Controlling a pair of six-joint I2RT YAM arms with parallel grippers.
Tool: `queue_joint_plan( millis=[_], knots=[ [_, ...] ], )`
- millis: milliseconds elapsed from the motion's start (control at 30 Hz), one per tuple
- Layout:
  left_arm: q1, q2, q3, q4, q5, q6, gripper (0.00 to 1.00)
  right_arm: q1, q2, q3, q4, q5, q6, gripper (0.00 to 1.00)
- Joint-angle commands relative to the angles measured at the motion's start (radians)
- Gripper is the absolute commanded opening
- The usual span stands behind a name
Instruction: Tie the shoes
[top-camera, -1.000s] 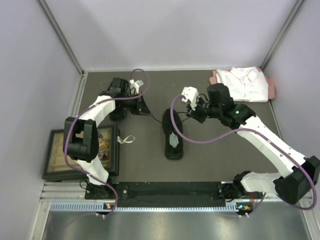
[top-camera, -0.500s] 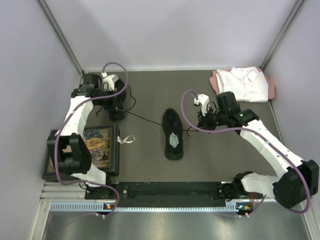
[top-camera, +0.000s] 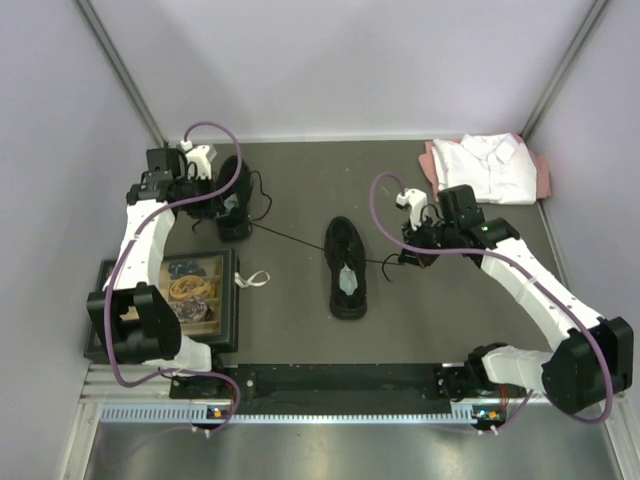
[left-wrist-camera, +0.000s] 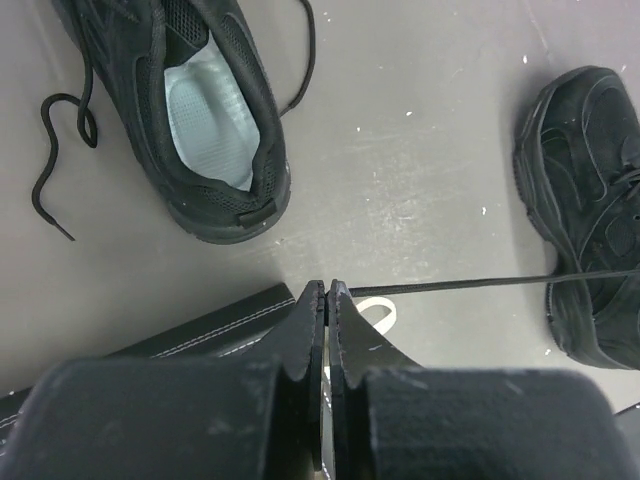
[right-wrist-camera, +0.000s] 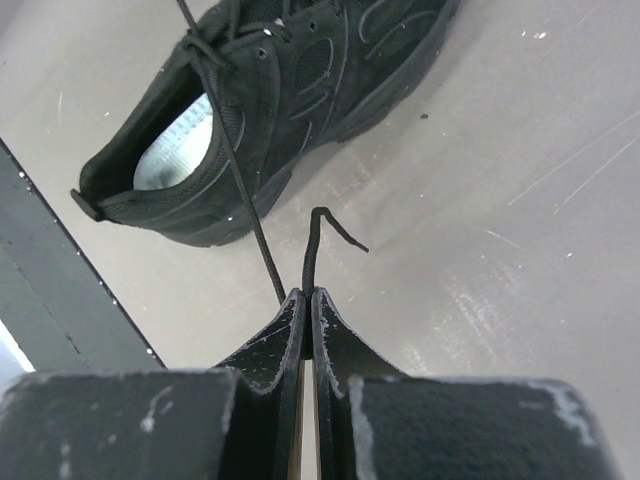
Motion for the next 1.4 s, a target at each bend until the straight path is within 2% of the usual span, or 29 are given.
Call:
queue_joint_plan(
  millis=[0, 133, 300, 367, 467, 500, 600, 800, 967, 1167, 1367],
  knots=[
    [0.009, -0.033, -0.023, 0.056, -0.020, 0.042, 0.00, -0.014, 0.072, -0.003, 0.018, 0.013, 0.041, 0.00],
    [0.003, -0.053, -0.063, 0.045, 0.015, 0.115, 0.00, -0.014, 0.177, 0.008, 0.029, 0.080, 0.078, 0.00],
    [-0.046, -0.074, -0.117, 0.009, -0.011, 0.209, 0.00, -0.014, 0.272, 0.032, 0.087, 0.045, 0.133, 0.00],
    [-0.073, -0.065, -0.128, -0.013, -0.026, 0.252, 0.00, -0.014, 0.298, 0.045, 0.107, 0.002, 0.137, 0.06],
    [-0.118, -0.047, -0.148, -0.028, -0.055, 0.278, 0.00, -0.014, 0.278, 0.045, 0.130, -0.032, 0.132, 0.22],
    [-0.154, -0.042, -0.152, -0.033, -0.072, 0.278, 0.00, -0.014, 0.267, 0.039, 0.140, -0.032, 0.118, 0.34],
    [-0.159, -0.025, -0.146, 0.001, -0.100, 0.255, 0.00, -0.015, 0.214, 0.013, 0.137, -0.001, 0.056, 0.55],
    [-0.161, 0.012, -0.108, 0.005, -0.075, 0.223, 0.00, -0.021, 0.140, -0.078, 0.132, 0.103, -0.158, 0.57],
    [-0.163, 0.026, -0.102, 0.004, -0.052, 0.218, 0.00, -0.020, 0.117, -0.144, 0.210, 0.033, -0.309, 0.57],
    [-0.163, 0.029, -0.105, 0.005, -0.028, 0.201, 0.00, -0.011, 0.315, 0.009, 0.230, 0.077, -0.227, 0.56],
    [-0.163, 0.035, -0.091, 0.007, -0.015, 0.186, 0.00, 0.075, 0.416, 0.004, 0.279, 0.162, -0.204, 0.54]
  ],
)
